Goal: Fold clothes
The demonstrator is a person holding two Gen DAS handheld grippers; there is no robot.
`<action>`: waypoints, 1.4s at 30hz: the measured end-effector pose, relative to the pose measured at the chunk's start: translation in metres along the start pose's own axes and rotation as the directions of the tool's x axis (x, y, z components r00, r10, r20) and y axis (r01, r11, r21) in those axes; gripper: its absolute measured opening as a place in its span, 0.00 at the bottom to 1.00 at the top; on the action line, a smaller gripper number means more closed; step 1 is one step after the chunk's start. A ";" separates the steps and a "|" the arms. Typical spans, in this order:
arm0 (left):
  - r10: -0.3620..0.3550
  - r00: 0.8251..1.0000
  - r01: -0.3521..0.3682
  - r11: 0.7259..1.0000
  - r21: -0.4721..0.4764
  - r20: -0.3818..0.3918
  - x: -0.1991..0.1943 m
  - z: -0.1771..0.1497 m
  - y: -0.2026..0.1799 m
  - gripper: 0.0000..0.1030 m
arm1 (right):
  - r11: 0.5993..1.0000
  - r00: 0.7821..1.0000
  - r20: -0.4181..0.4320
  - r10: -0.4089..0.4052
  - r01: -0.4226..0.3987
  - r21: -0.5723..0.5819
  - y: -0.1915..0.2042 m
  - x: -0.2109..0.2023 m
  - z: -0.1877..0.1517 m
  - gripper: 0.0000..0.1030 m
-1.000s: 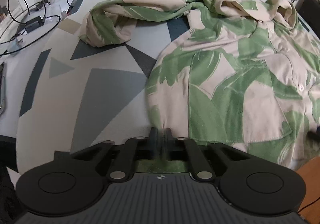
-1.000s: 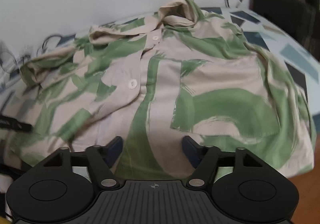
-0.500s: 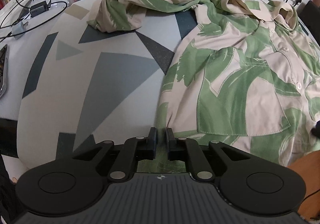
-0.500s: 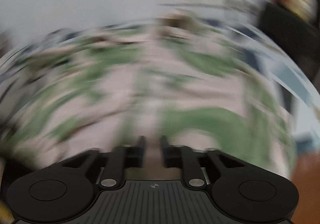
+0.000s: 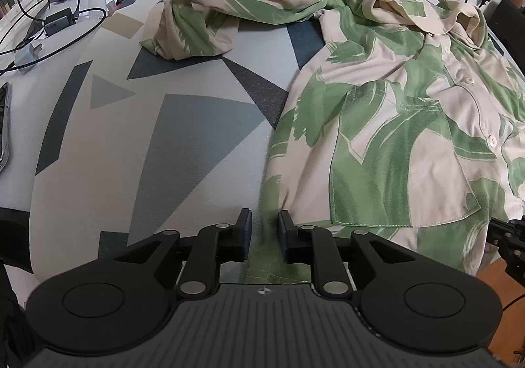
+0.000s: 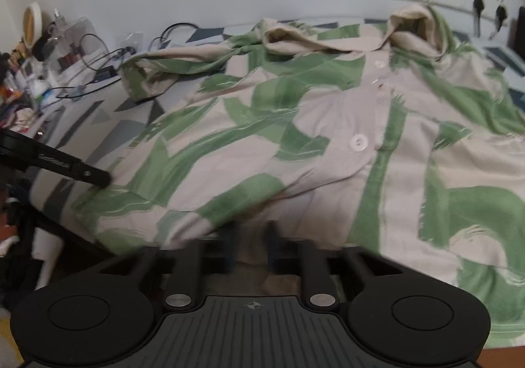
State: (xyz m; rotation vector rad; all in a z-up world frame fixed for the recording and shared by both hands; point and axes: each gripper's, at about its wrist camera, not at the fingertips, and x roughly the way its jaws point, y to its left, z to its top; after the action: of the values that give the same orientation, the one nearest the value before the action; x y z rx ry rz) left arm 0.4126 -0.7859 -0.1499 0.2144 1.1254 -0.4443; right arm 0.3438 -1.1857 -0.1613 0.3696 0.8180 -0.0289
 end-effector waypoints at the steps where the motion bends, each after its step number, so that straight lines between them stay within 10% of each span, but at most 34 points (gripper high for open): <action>1: -0.001 1.000 0.001 1.000 0.001 -0.001 0.000 0.000 0.000 0.19 | 1.000 1.000 0.000 0.004 -0.004 0.011 0.000 0.000 0.000 0.03; 11: -0.002 1.000 0.002 1.000 0.020 0.004 0.000 0.000 0.000 0.19 | 0.987 0.999 0.012 -0.037 0.035 0.155 -0.032 -0.062 -0.002 0.02; 13: 0.003 1.000 -0.003 1.000 0.030 0.005 0.000 0.000 -0.001 0.20 | 0.984 0.997 -0.042 -0.065 0.072 0.162 -0.036 -0.056 -0.015 0.08; 17: 0.006 1.000 -0.006 0.999 0.036 -0.001 0.000 0.001 -0.001 0.23 | 0.975 0.976 -0.016 -0.215 0.216 0.060 -0.023 -0.047 -0.032 0.54; 26: -0.010 1.000 0.011 0.999 0.036 -0.013 0.000 0.002 0.000 0.14 | 0.947 0.971 -0.003 -0.239 0.234 0.220 -0.035 -0.022 -0.035 0.55; 29: -0.021 1.000 0.022 0.999 0.045 -0.013 0.000 0.000 -0.002 0.09 | 0.961 0.973 -0.008 -0.229 0.227 0.157 -0.027 -0.015 -0.029 0.48; 32: -0.032 0.999 0.033 0.998 0.052 -0.016 -0.001 -0.002 -0.002 0.08 | 0.975 0.982 -0.010 -0.188 0.187 0.117 -0.021 -0.012 -0.026 0.03; 42: -0.078 0.994 0.081 0.996 0.040 -0.077 -0.006 -0.011 0.007 0.07 | 0.975 0.969 -0.219 -0.113 0.151 0.165 -0.038 -0.017 -0.021 0.02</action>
State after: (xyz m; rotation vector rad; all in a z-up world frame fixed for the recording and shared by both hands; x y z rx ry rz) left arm 0.4050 -0.7739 -0.1498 0.2261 1.2017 -0.5350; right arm 0.3109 -1.2161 -0.1741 0.4946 1.0511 -0.1927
